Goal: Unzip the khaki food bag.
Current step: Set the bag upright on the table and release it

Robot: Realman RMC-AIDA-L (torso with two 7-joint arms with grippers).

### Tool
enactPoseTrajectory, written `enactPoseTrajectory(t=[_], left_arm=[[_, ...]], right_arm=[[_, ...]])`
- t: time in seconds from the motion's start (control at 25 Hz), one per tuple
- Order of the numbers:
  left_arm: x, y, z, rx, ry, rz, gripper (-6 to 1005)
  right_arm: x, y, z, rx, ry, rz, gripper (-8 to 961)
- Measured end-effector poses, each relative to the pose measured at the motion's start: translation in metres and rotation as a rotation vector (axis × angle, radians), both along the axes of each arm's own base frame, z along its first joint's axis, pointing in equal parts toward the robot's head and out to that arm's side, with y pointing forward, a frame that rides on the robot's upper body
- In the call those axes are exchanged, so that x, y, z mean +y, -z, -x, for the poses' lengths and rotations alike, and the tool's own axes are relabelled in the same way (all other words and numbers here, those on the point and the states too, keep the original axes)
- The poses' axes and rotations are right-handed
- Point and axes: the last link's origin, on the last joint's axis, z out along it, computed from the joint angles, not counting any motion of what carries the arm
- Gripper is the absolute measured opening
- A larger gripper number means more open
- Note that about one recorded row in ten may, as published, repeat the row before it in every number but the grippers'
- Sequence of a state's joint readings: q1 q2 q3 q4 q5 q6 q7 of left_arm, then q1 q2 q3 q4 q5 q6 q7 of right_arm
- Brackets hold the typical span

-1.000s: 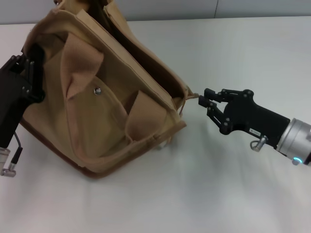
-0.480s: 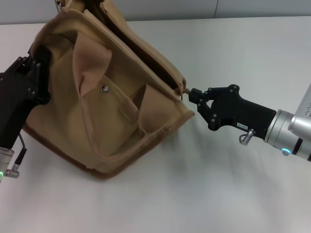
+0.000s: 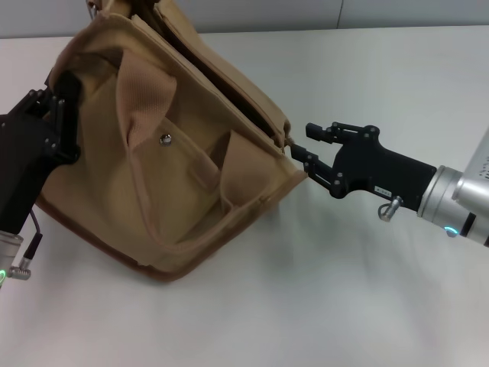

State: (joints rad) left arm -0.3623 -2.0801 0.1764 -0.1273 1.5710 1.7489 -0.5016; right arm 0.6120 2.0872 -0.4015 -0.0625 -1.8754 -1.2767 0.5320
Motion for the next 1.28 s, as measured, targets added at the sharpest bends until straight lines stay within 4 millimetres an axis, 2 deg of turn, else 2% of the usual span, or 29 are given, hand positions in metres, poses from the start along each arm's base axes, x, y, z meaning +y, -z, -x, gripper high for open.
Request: enactPoseTrajectory(t=[0.2, 0.52, 1.08, 1.2, 1.28], left_arm=[[0.001, 0.001, 0.0, 0.004, -0.005, 0.005, 98], [0.003, 0.001, 0.002, 0.005, -0.019, 0.006, 100], [0.004, 0.0, 0.001, 0.003, -0.022, -0.001, 103], [0.005, 0.0, 0.001, 0.003, -0.022, -0.001, 104], [0.005, 0.0, 0.001, 0.003, -0.022, -0.001, 104]], right_arm=[[0.003, 0.002, 0.003, -0.019, -0.017, -0.004, 399], [-0.001, 0.0, 0.007, -0.002, -0.06, -0.011, 391], [0.008, 0.006, 0.01, -0.041, -0.05, -0.008, 378], [0.007, 0.007, 0.011, -0.041, -0.057, -0.014, 173], [0.007, 0.007, 0.012, -0.038, -0.057, -0.018, 128]])
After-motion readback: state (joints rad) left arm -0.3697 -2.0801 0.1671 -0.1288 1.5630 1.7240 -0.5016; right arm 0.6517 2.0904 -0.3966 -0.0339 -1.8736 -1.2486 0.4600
